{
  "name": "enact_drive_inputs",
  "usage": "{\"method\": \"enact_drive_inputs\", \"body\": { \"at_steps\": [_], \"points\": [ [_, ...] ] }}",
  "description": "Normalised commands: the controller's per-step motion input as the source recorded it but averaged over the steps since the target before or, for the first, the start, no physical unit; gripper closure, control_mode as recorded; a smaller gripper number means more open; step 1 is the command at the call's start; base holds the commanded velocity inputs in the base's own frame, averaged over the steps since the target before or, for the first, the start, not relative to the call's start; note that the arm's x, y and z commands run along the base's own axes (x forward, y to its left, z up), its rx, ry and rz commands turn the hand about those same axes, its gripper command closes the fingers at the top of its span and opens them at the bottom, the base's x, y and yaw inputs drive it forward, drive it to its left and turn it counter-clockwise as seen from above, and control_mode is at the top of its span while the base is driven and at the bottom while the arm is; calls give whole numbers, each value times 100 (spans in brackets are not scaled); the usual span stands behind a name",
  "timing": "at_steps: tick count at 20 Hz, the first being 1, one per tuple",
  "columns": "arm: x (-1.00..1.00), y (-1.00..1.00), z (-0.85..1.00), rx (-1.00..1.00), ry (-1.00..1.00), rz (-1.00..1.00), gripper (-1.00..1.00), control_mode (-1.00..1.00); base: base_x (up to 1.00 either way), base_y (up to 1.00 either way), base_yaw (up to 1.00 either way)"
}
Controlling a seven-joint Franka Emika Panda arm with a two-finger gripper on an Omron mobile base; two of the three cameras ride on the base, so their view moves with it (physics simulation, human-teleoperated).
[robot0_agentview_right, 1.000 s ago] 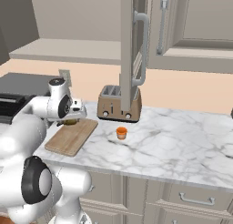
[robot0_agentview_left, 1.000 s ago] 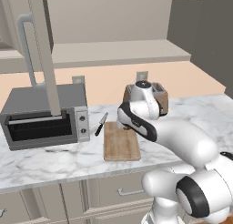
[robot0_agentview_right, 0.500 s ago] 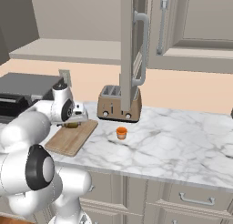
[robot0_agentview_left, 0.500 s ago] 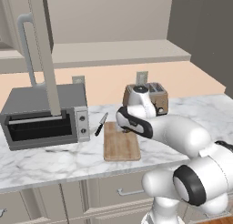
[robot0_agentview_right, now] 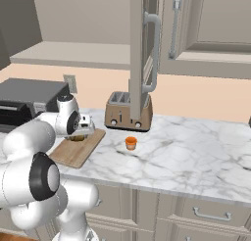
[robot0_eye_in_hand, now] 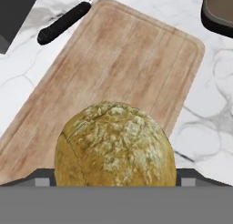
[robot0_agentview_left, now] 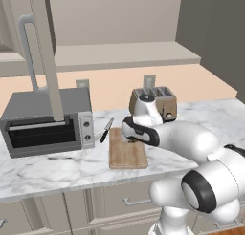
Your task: Pick the bread, place it on the cutting board, pick the jam, place it on the counter, and close the cabinet.
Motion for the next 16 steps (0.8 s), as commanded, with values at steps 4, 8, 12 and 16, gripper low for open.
{"method": "enact_drive_inputs", "body": {
  "at_steps": [4, 8, 12, 16],
  "points": [
    [0, 4, -22, -1, 0, 0, 100, -100, 0, 0, 0],
    [5, 5, -13, -1, 0, 0, 100, -100, 0, 0, 0],
    [15, 2, -6, 0, 0, 0, 100, -100, 0, 0, 0],
    [22, 0, -4, 0, 0, 0, 100, -100, 0, 0, 0]
  ]
}}
